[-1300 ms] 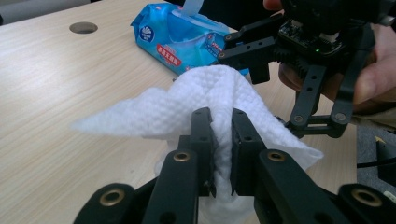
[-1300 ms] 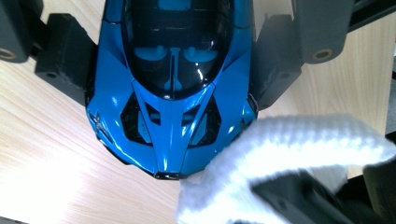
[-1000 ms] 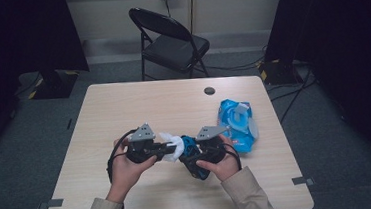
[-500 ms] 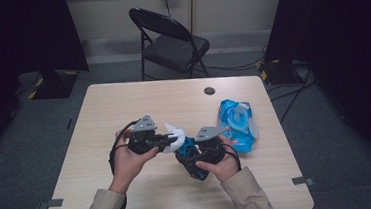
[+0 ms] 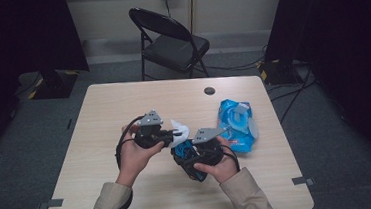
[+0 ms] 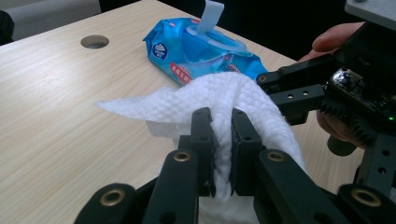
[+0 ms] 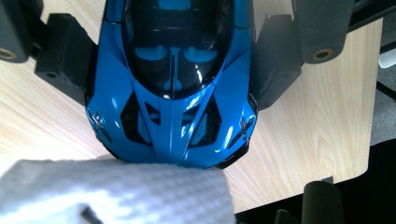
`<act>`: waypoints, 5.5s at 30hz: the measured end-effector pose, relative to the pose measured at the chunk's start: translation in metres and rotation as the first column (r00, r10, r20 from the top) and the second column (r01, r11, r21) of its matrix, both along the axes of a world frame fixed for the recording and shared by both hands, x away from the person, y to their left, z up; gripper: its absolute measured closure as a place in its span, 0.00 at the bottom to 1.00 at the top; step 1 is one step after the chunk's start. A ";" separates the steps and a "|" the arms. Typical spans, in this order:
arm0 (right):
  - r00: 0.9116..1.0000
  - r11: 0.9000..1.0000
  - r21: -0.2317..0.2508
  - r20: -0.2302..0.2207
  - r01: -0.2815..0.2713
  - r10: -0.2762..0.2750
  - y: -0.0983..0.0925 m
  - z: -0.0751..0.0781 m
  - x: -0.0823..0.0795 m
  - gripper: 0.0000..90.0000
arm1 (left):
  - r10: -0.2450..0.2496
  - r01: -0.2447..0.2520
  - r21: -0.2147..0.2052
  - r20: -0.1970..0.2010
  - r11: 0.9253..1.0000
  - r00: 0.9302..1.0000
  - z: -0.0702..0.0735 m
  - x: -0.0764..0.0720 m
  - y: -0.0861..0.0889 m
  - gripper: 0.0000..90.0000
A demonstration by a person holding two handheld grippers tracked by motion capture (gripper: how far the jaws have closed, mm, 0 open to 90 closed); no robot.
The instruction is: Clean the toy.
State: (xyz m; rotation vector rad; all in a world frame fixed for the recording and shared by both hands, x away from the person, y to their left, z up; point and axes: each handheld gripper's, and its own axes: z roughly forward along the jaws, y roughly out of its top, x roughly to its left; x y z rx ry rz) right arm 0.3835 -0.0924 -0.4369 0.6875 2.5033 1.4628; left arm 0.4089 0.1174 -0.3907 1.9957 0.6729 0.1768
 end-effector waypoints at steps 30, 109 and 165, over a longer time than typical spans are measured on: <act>1.000 1.000 -0.009 0.003 -0.030 0.030 0.005 -0.002 -0.004 0.28 | 0.025 -0.027 -0.038 -0.048 0.999 0.999 -0.020 0.015 -0.002 0.91; 1.000 1.000 0.020 0.000 -0.008 0.008 -0.002 0.002 0.001 0.28 | -0.007 0.007 -0.001 0.009 1.000 1.000 -0.004 0.004 0.012 0.91; 0.998 0.995 0.085 0.004 0.059 -0.060 -0.015 0.008 0.007 0.28 | -0.051 0.046 -0.055 -0.103 0.997 0.993 -0.063 -0.019 -0.008 0.91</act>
